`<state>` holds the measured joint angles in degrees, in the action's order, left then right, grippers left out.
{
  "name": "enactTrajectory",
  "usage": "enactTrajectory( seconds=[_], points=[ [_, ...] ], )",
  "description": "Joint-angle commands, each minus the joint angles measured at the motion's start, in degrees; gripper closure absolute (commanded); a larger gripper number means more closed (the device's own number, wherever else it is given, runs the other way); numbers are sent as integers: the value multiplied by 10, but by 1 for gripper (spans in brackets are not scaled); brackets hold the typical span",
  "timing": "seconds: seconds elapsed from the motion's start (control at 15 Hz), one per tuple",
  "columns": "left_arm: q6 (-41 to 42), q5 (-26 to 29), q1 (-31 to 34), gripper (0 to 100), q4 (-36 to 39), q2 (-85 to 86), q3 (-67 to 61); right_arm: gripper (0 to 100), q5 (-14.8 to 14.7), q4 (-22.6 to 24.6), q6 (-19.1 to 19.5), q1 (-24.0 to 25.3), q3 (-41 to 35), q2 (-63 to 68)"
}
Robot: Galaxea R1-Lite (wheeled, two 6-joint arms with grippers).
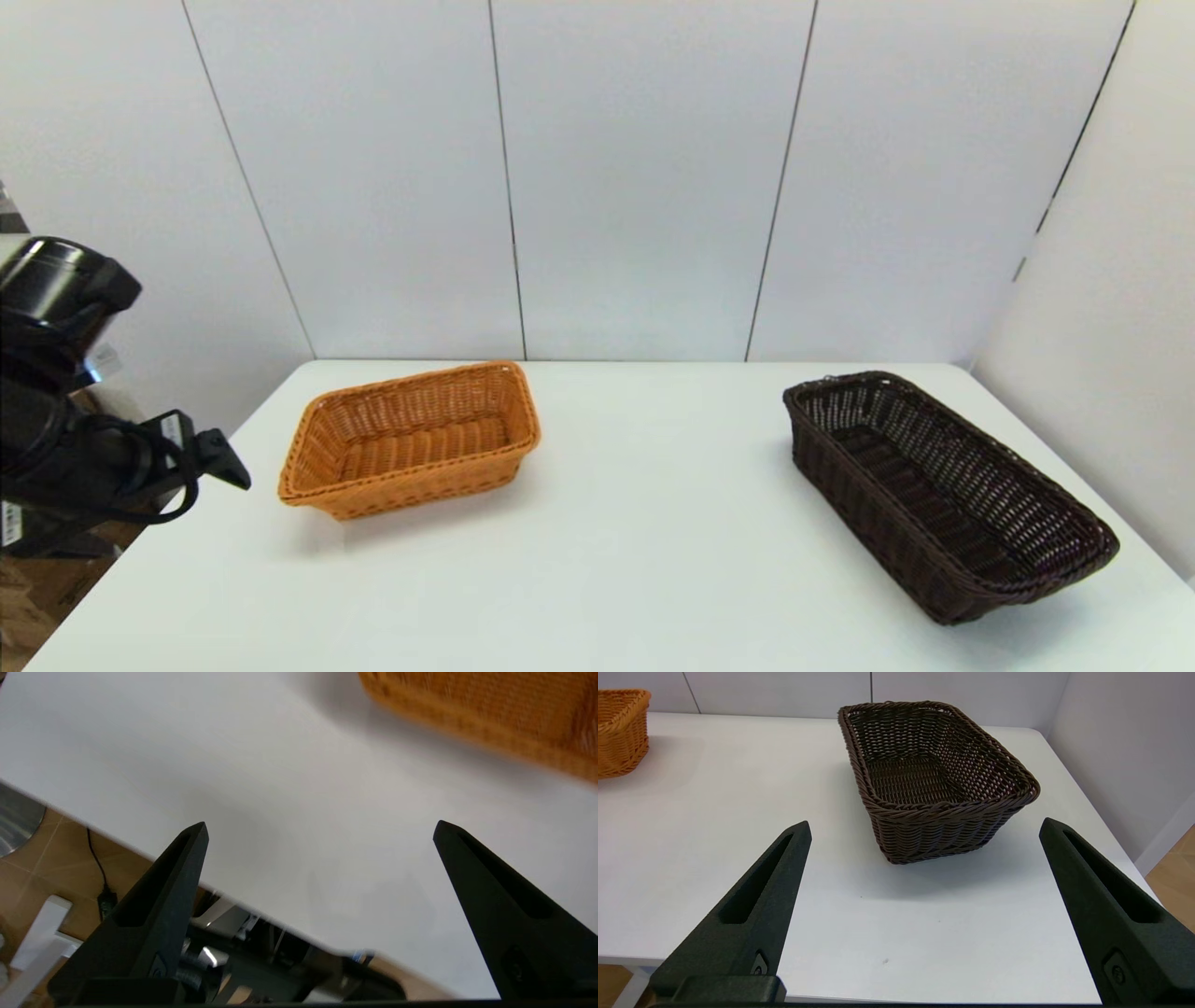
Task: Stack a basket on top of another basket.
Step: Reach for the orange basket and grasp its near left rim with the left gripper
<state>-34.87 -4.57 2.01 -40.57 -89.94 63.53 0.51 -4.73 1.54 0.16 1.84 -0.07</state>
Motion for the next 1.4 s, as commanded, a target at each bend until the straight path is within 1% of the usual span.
enactTrajectory(
  seconds=[0.07,0.2,0.4,1.0,1.4],
  points=[
    [-6,-6,19,0,93,-134,21,0,0,0,0,0,0,0],
    [-7,16,20,0,110,-175,44,0,0,0,0,0,0,0],
    [-9,50,19,0,111,-213,76,0,0,0,0,0,0,0],
    [-7,52,33,0,119,-343,166,0,0,0,0,0,0,0],
    [-6,63,33,0,138,-371,174,0,0,0,0,0,0,0]
  ],
)
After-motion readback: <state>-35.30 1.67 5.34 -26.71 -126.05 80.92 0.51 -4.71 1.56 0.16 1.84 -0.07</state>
